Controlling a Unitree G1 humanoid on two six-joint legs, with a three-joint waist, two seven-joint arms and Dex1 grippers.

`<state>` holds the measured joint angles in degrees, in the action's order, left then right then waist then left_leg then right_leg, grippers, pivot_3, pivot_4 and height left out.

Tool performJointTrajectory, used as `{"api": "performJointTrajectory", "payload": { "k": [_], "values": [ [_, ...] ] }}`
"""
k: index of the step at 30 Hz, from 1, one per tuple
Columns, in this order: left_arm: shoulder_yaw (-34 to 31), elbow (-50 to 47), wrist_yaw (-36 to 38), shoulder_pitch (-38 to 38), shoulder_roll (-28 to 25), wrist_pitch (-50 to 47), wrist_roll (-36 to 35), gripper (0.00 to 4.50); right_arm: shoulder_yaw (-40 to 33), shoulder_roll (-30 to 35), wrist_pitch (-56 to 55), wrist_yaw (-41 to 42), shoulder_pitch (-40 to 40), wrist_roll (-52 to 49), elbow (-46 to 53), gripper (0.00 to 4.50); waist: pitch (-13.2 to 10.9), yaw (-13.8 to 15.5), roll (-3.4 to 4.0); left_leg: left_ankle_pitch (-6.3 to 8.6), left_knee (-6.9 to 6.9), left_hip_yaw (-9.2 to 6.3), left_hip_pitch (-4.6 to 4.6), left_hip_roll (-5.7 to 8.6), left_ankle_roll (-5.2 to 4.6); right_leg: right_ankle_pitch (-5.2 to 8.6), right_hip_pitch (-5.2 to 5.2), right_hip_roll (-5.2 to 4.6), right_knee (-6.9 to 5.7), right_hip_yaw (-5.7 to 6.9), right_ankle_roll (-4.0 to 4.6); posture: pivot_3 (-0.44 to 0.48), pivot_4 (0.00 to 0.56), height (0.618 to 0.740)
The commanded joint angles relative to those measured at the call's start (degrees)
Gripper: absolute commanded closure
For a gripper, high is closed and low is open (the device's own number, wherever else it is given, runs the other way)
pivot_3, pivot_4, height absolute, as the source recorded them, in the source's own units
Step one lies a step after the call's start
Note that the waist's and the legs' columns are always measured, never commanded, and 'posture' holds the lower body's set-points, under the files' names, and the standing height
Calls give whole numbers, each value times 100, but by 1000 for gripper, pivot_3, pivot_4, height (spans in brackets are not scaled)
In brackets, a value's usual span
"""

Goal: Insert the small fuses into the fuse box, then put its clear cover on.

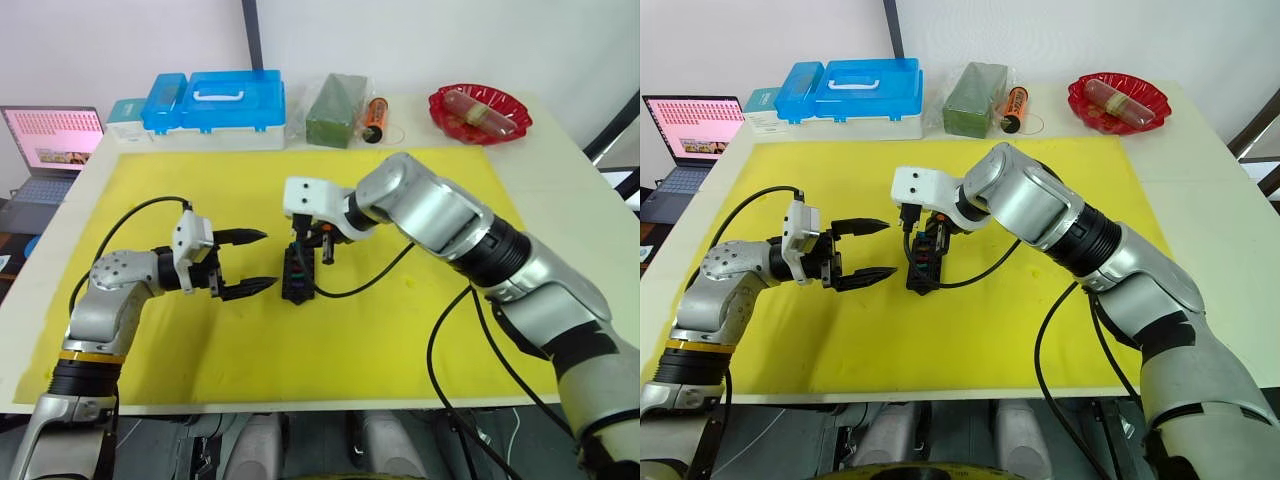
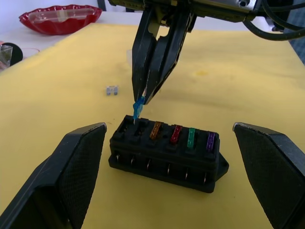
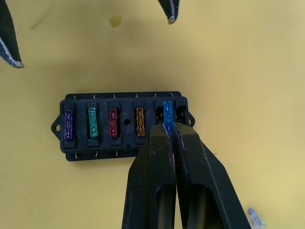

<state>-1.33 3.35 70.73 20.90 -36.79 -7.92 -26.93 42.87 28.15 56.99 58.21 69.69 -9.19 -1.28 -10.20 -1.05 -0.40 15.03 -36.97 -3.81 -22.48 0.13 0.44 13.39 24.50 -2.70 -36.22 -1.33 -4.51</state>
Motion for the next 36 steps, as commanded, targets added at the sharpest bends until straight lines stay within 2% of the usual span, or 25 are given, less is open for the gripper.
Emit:
{"api": "performJointTrajectory", "payload": {
  "k": [1, 36],
  "values": [
    [-88, -86, 13, 84, -7, 112, -7, 0, -108, -63, -59, 68, 32, 121, 77, 4469, 0, 0, 0, 0, 0, 0, 0, 0, 0, 0, 0, 0, 0, 0, 0, 0, 150, 740],
    [-59, 17, 66, 102, -21, 304, 146, 0, -286, -243, -169, 310, -18, 517, -253, 4469, 0, -2, 0, 0, 0, -1, 0, 0, 0, 0, 0, 0, 0, 0, 0, 0, 150, 740]
  ]
}}
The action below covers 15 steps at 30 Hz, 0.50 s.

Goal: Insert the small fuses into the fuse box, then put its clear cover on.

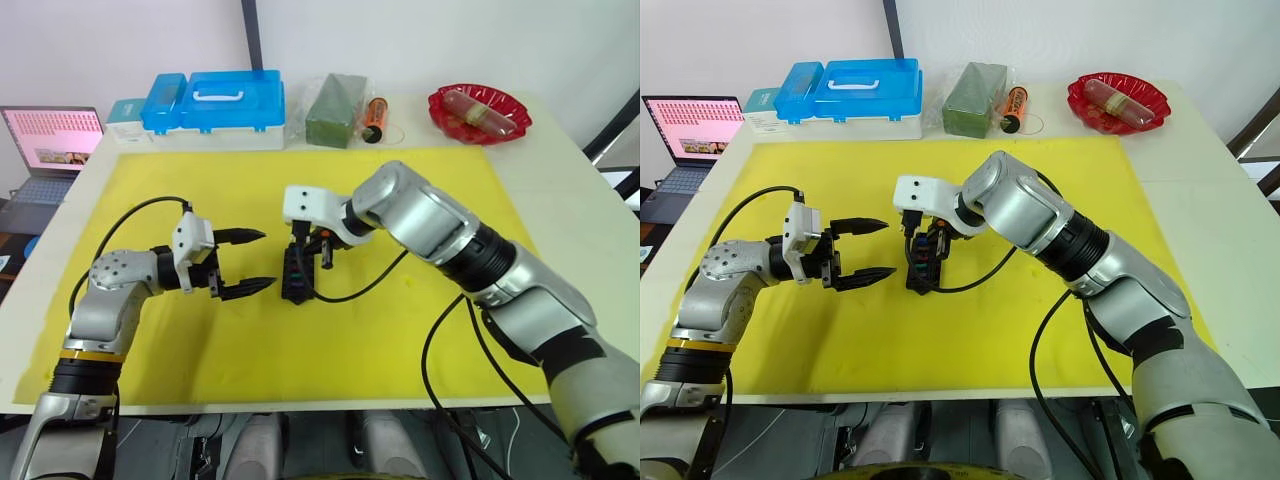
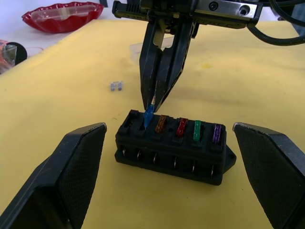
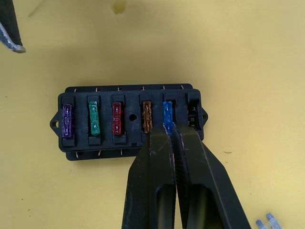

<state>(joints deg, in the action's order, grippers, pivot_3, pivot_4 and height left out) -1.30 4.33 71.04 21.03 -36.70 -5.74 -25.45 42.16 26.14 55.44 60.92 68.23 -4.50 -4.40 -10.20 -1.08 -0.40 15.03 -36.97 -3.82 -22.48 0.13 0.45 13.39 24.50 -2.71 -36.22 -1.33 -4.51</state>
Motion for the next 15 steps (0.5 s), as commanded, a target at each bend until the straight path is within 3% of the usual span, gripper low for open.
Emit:
{"api": "performJointTrajectory", "payload": {
  "k": [1, 15],
  "values": [
    [-63, -73, 42, 89, -34, 96, 3, 0, -242, -49, 28, 68, 145, 15, 84, 4469, 0, 0, 0, 0, 0, 0, 0, 0, 0, 0, 0, 0, 0, 0, 0, 0, 150, 740],
    [-69, -36, 81, 143, -18, 116, 28, 0, -274, -74, 2, 119, 167, 65, 50, 4469, 0, 0, 0, 0, 0, 0, 0, 0, 0, 0, 0, 0, 0, 0, 0, 0, 150, 740]
  ]
}}
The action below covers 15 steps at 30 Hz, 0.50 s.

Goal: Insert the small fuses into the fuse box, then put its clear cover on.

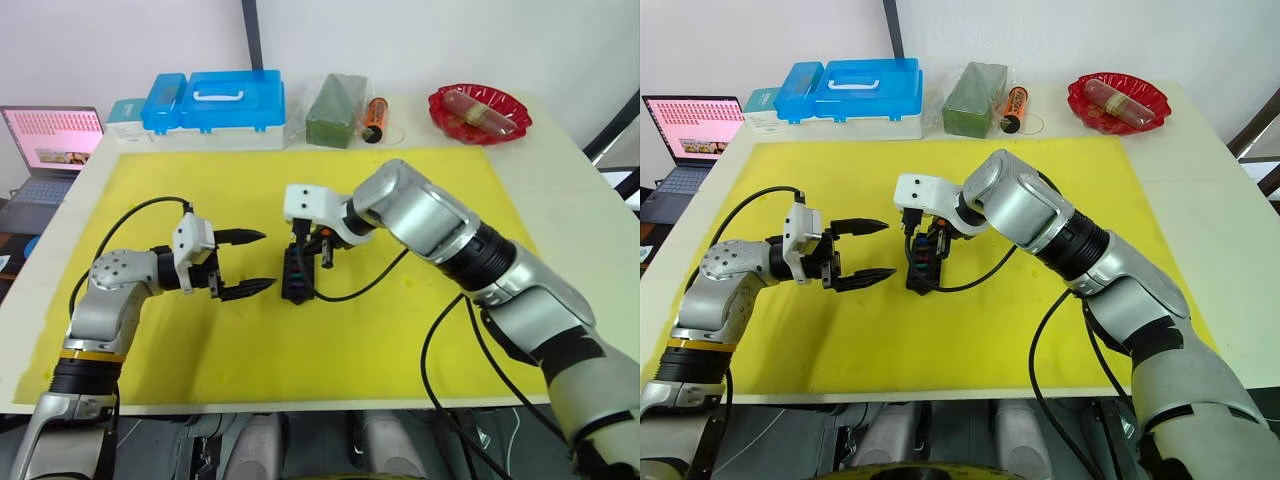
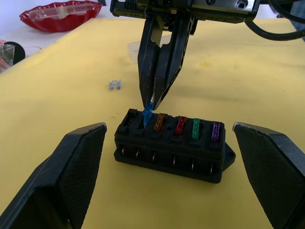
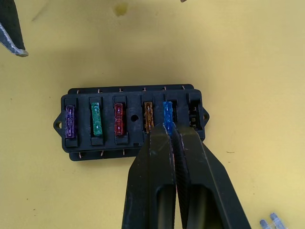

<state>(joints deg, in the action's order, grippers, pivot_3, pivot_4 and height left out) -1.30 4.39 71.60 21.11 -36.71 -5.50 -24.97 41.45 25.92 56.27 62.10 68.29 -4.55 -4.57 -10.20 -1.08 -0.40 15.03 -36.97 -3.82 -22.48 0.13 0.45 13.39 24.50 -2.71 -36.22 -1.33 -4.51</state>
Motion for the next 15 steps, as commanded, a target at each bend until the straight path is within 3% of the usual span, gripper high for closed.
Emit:
{"api": "performJointTrajectory", "payload": {
  "k": [1, 15],
  "values": [
    [-72, -47, 25, 130, -17, 94, -20, 0, -233, -70, -47, 8, 177, 42, 59, 4469, 0, 0, 0, 0, 0, 0, 0, 0, 0, 0, 0, 0, 0, 0, 0, 0, 150, 740],
    [-82, -62, 23, 118, -21, 76, -10, 0, -266, -110, -82, 29, 212, 31, -41, 4469, 0, 0, 0, 0, 0, 0, 0, 0, 0, 0, 0, 0, 0, 0, 0, 0, 150, 740]
  ]
}}
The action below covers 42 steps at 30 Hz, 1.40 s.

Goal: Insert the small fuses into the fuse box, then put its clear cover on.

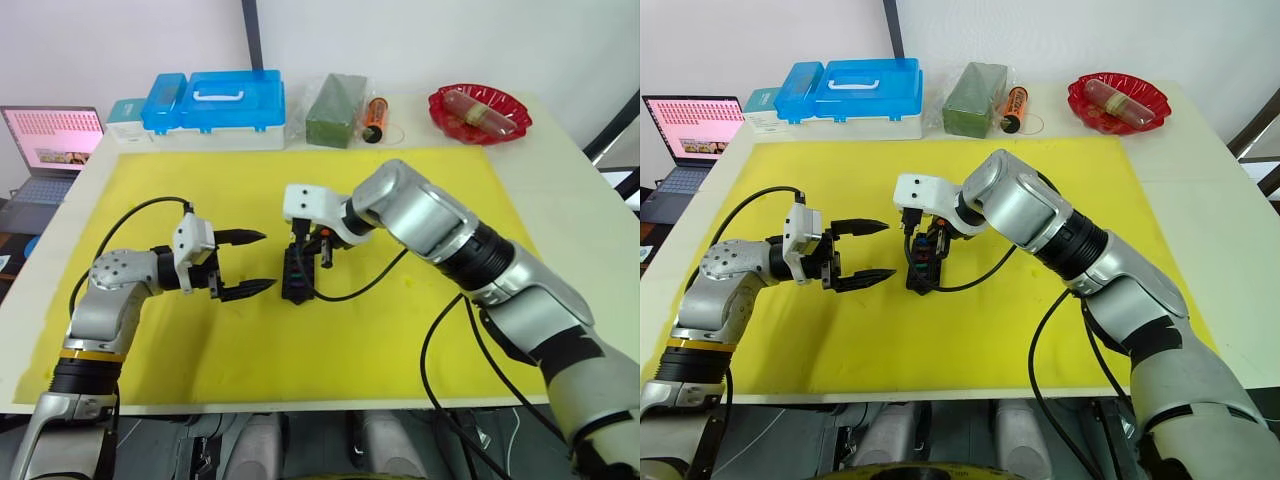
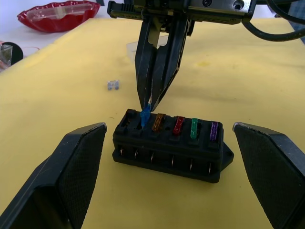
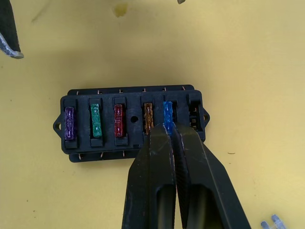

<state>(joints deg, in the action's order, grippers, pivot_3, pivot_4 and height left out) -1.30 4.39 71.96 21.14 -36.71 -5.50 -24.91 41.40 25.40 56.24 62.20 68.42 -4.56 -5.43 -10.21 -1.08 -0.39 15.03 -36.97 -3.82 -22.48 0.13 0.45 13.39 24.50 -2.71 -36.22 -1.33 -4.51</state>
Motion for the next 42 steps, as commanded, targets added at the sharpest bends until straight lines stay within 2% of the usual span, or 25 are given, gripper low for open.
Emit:
{"api": "performJointTrajectory", "payload": {
  "k": [1, 22, 42],
  "values": [
    [-81, -62, -14, 116, -22, 75, -15, 0, -269, -62, -77, 26, 204, 25, 37, 4469, 0, 0, 0, 0, 0, 0, 0, 0, 0, 0, 0, 0, 0, 0, 0, 0, 150, 740],
    [-75, -43, -15, 157, -13, 57, 19, 0, -431, -86, 191, 304, 294, -98, 105, 4469, 0, -2, 0, 0, 0, 0, 0, 0, 0, 0, 0, 0, 0, 0, 0, 0, 150, 740],
    [-66, -34, 2, 134, -23, 91, 50, 0, -345, -142, 13, 89, 156, 53, -161, 4469, 0, -2, 0, 0, 0, -1, 0, 0, 0, 0, 0, 0, 0, 1, 0, 0, 150, 740]
  ]
}}
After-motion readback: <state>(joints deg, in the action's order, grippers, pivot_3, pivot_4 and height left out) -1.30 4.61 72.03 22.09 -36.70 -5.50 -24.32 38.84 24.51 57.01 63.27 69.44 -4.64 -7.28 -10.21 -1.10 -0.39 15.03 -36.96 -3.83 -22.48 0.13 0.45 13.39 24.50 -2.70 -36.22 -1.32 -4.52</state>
